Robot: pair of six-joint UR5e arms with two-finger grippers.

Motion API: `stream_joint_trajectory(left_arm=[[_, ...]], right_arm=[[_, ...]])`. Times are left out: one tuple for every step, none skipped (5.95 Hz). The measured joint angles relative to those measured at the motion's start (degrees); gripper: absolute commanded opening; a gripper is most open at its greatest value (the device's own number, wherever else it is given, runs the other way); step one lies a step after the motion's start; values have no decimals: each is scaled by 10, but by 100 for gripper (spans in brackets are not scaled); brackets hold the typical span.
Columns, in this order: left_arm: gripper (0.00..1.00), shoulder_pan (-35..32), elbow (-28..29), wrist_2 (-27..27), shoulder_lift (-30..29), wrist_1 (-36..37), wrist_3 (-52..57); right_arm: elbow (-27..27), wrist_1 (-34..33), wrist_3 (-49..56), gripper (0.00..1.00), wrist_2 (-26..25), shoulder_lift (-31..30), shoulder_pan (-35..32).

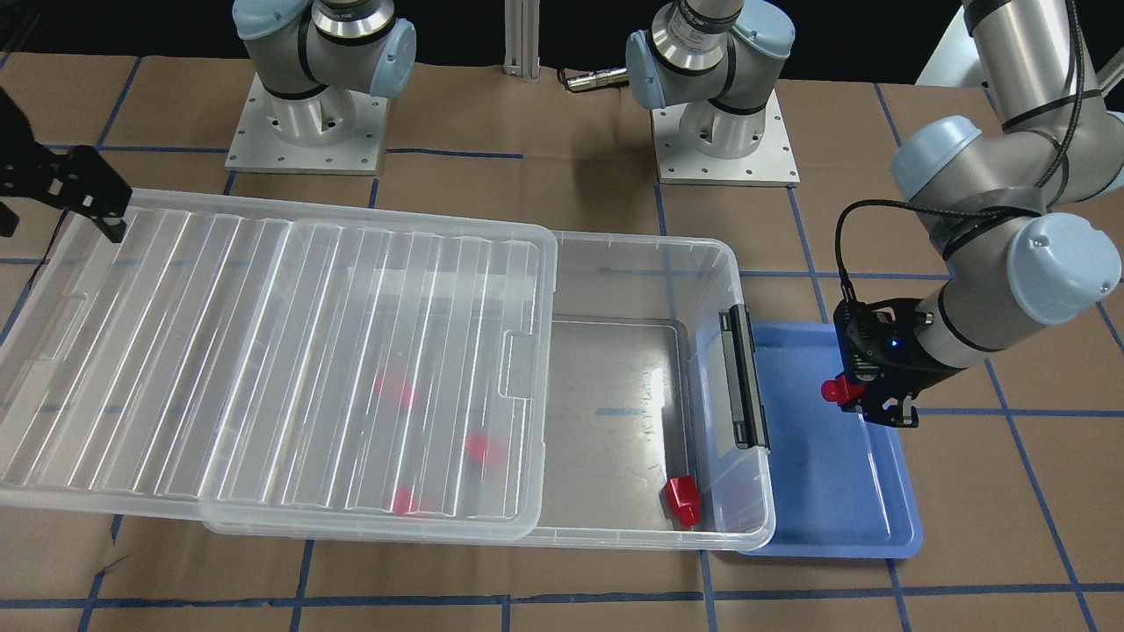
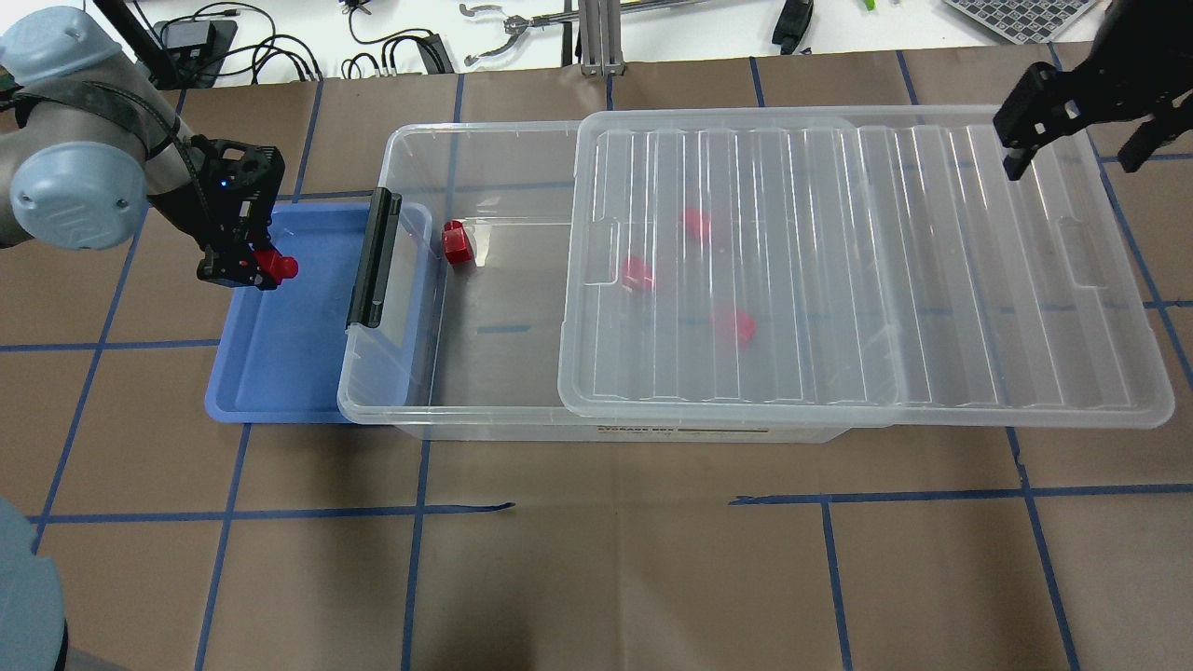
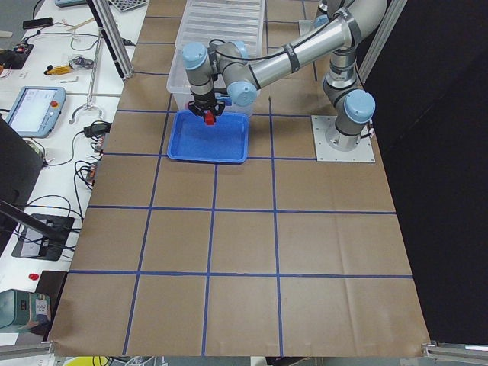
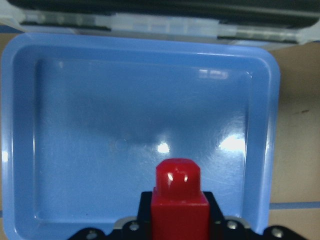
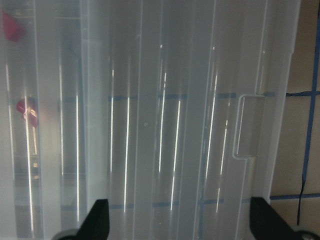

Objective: Place red block in blue tray from box

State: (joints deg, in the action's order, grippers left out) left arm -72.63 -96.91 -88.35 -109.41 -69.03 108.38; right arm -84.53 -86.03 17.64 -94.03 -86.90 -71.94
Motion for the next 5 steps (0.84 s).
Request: stream_joint_trajectory(left_arm=[[9, 0, -3, -1, -28, 23, 5], [15, -3, -6, -3, -54, 43, 10], [97, -4, -8, -4, -73, 54, 13], [98, -4, -9, -5, -82, 60, 15], [98, -5, -10, -6, -85, 63, 13]], right_arm=[[-1, -12, 49, 100, 0, 15, 44], [-4, -38, 89, 100, -2, 38, 87], [-12, -68, 115, 100, -10, 63, 124], [-34, -105, 128, 100, -21, 82, 149], [-68, -151, 125, 100, -26, 93, 161]])
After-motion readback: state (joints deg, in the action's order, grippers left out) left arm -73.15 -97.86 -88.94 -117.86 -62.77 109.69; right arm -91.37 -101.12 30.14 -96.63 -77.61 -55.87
